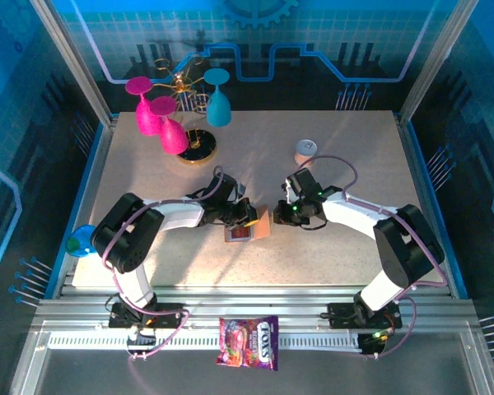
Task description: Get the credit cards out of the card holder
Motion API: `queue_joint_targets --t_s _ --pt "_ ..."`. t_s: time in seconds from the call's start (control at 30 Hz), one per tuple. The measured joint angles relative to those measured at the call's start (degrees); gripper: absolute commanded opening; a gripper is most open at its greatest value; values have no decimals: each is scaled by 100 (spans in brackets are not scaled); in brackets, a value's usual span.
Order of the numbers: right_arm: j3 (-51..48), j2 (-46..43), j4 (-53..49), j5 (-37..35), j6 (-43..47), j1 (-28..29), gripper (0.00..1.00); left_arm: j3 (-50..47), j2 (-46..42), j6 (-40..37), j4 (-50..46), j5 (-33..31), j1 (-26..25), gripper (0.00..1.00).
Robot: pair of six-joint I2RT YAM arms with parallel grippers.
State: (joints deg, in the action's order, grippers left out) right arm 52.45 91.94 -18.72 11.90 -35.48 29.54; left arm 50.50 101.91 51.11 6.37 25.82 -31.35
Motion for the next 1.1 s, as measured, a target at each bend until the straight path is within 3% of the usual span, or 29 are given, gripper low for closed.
queue_joint_targets --t_s 0.27,0.47,0.83,1.1 --pt "44 -308 -409 -149 74 0 37 70 17 0 -4 0 0 1" --pt "308 -579 -557 -94 79 0 40 111 28 -2 -4 0 0 0" --pt "393 -608 -173 673 -264 15 26 111 28 -2 -4 0 0 1" --pt "393 -157 131 1113 -420 175 28 111 55 -2 -4 2 0 0"
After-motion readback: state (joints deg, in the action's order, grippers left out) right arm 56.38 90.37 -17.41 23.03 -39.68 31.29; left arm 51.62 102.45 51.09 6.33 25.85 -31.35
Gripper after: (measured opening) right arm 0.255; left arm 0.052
